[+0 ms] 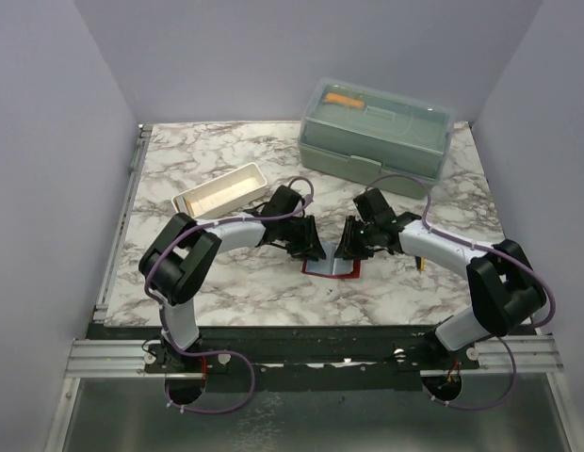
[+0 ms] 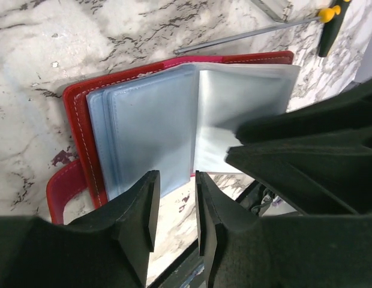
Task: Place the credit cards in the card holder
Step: Open the card holder at the center of the board.
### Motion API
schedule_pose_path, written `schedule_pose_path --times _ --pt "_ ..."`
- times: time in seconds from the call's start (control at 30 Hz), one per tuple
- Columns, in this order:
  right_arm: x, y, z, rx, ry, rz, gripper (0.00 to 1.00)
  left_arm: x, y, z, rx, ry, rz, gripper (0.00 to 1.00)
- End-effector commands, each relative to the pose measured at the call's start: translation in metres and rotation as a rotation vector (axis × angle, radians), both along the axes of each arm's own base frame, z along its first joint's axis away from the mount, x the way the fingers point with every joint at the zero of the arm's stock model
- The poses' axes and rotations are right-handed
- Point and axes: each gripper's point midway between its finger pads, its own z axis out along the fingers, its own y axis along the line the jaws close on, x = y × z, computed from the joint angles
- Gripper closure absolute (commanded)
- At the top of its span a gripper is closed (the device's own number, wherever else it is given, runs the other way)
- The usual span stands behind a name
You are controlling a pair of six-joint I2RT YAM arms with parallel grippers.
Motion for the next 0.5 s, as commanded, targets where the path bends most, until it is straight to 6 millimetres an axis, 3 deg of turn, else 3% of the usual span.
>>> schedule_pose_path --times 0.0,0.2,0.47 --pt "0.001 0.012 -0.01 0.049 0.008 0.022 0.68 0.007 0.008 0.015 0.004 -0.06 0.024 0.65" --pt "0.001 0.023 -0.023 0.086 0.036 0.066 0.65 0.014 0.014 0.016 0.009 -0.068 0.048 0.62" --pt "0.003 0.01 -0.042 -0.009 0.064 0.03 0.6 0.017 0.021 0.011 0.02 -0.052 0.069 0.61"
